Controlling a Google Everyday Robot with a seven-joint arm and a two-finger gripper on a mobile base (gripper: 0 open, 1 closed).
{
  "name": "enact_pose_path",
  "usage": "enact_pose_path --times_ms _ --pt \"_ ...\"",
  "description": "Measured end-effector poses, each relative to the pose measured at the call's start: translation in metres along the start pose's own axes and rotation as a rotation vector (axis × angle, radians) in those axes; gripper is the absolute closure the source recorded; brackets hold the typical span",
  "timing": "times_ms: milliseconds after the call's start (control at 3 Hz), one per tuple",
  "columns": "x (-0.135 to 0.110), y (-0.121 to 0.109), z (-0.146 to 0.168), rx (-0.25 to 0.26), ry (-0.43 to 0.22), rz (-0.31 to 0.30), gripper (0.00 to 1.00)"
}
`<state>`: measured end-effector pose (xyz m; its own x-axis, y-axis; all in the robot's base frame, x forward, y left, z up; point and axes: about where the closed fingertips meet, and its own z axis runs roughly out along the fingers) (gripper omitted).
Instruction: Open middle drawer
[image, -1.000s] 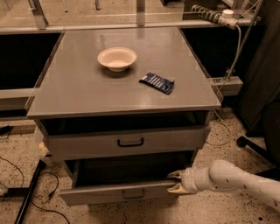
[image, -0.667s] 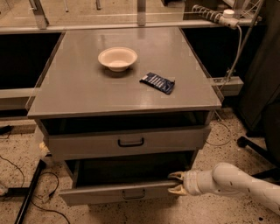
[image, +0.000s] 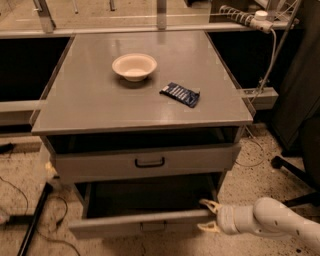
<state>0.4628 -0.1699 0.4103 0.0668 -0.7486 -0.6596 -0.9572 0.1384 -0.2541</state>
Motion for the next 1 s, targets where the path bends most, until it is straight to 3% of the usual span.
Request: enact_pose_path --times_ms 667,1000 --pt "-0.012 0.008 -0.005 -0.016 -0.021 0.005 1.00" --pt "-0.011 0.007 -0.008 -0.015 -0.021 0.005 1.00"
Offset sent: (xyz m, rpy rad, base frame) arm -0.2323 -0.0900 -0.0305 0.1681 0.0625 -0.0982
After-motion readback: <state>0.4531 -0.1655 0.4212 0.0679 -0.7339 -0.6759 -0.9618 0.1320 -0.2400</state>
